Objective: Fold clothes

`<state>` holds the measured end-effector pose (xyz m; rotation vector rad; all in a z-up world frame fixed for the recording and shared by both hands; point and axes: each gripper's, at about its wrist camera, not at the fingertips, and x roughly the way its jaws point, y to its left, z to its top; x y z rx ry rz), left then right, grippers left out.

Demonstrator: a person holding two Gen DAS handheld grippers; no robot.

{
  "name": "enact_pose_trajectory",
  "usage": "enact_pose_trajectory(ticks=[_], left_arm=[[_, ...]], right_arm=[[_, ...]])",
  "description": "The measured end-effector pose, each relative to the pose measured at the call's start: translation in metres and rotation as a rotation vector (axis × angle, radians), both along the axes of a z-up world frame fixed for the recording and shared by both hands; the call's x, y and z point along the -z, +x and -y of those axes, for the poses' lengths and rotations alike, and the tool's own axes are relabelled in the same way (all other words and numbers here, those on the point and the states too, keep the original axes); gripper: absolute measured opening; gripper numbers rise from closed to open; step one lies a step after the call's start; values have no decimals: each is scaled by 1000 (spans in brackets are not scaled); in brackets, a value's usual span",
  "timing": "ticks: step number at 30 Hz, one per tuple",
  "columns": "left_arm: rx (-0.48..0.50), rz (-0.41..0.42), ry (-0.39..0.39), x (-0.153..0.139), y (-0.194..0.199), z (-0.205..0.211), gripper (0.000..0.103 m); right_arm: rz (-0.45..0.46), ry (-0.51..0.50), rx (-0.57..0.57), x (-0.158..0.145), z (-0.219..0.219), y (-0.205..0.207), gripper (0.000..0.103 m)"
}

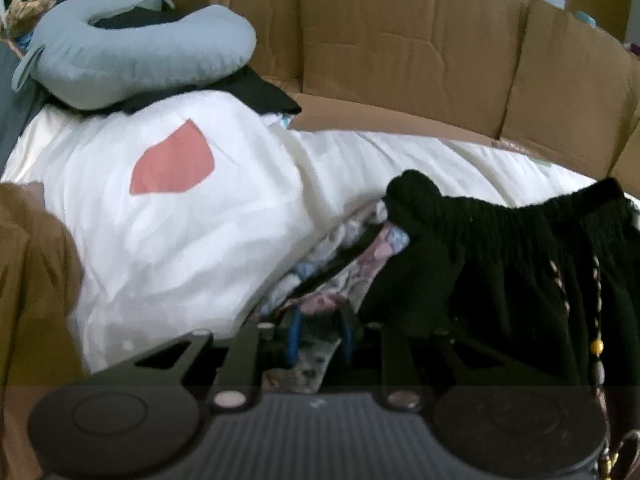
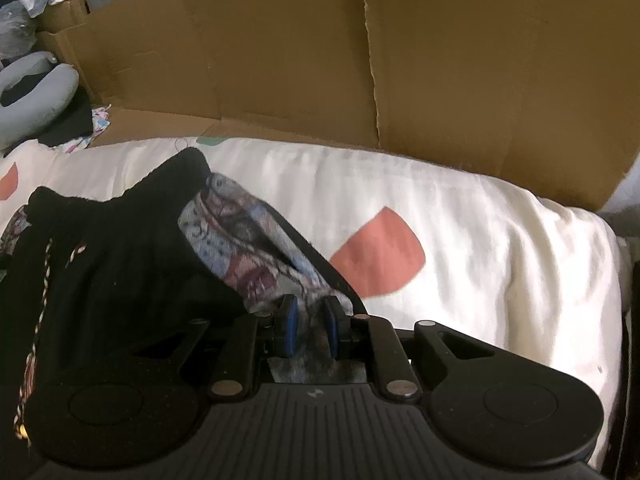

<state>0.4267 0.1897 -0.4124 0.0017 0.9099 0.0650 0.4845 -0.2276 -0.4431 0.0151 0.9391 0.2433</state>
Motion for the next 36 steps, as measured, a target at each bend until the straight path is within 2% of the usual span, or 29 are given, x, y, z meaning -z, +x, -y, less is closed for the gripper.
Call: enact_pose_trajectory(ticks=[4, 8, 12, 14, 16, 20, 22, 28, 32, 36], left_arm=[[-14, 0, -44, 7, 4, -10, 20], [-5, -4, -47, -4, 0, -10, 16], [5, -8, -51, -14, -4, -10, 15], [9, -11, -52, -19, -6, -10, 15], [14, -13, -54, -24, -8, -10, 20], [40, -22, -81, -28, -23, -6, 21], [55, -28, -98, -29, -31, -4, 32], [101, -44, -148, -32, -58, 3, 49], [122, -63, -129, -24, -80, 11, 49], [127, -82, -118, -15, -102, 11, 50]], right_arm=[[-7, -11, -2, 8, -3, 8, 19], [-9, 13, -6, 13, 3, 11, 18], [-56, 21, -12, 4, 8, 15, 19], [-51, 11, -33, -4, 9, 12, 20], [-40, 18, -53, -12, 13, 6, 22], [-35, 27, -64, -28, 29, -10, 22], [-30, 26, -79, -36, 37, -21, 23], [-41, -16, -152, -45, 56, -65, 24], [-46, -40, -173, -44, 68, -100, 29], [-29, -119, -208, -33, 73, -138, 30]])
